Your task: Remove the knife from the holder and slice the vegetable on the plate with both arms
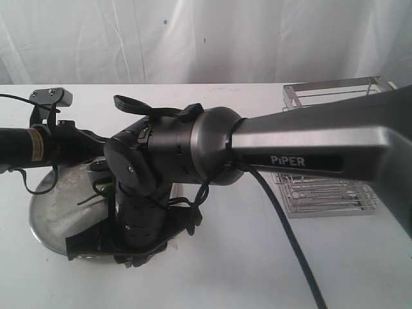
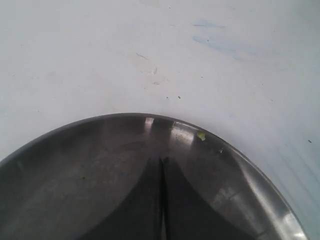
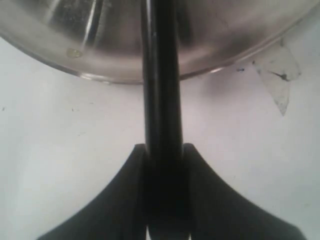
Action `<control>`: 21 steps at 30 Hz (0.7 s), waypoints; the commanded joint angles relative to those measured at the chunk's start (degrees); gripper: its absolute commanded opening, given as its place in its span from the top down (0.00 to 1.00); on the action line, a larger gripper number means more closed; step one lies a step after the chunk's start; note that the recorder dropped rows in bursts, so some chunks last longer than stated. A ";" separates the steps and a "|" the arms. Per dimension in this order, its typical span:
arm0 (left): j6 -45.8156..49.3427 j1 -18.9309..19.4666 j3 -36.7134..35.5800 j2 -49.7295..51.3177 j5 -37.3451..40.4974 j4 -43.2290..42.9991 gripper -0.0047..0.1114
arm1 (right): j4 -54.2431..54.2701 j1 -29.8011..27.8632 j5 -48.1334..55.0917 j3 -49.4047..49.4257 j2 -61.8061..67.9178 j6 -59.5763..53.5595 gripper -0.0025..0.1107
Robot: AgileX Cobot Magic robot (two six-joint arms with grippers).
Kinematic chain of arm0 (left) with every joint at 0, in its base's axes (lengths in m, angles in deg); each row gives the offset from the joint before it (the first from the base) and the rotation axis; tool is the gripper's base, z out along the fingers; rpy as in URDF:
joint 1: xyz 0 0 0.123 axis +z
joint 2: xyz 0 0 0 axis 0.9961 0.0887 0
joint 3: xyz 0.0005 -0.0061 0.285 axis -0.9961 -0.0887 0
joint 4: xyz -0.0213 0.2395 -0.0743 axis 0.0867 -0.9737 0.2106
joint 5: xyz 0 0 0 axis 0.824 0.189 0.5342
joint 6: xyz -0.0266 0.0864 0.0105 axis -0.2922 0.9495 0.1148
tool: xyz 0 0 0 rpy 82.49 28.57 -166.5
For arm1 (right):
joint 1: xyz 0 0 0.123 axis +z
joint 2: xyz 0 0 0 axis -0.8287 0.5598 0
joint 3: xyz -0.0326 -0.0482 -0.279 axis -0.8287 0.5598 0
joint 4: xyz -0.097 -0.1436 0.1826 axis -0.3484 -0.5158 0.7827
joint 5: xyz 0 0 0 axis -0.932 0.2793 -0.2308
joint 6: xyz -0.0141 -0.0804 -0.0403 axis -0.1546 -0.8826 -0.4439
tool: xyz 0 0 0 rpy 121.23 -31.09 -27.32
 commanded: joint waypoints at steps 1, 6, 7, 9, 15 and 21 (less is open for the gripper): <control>0.17 0.12 -0.02 -0.27 0.45 0.08 0.96 | -0.87 -0.04 -0.66 -0.36 -0.28 -0.51 0.98; 0.17 0.12 -0.02 1.72 -2.94 0.99 0.96 | -3.25 -0.04 -0.94 -0.36 -0.26 -0.26 0.98; -0.24 0.12 -0.02 2.18 -3.06 1.70 0.96 | -4.15 -0.04 -0.42 -0.36 -0.26 0.58 0.98; -0.48 0.12 -0.02 3.21 -2.95 2.76 0.96 | -5.51 -0.04 0.47 -0.36 -0.26 1.50 0.98; -0.48 0.12 -0.02 3.76 -2.69 3.65 0.96 | -6.23 -0.04 0.09 -0.36 -0.26 4.72 0.98; -0.65 0.12 -0.02 3.76 -2.15 6.01 0.96 | -6.47 0.96 0.00 -0.36 -0.26 6.92 0.98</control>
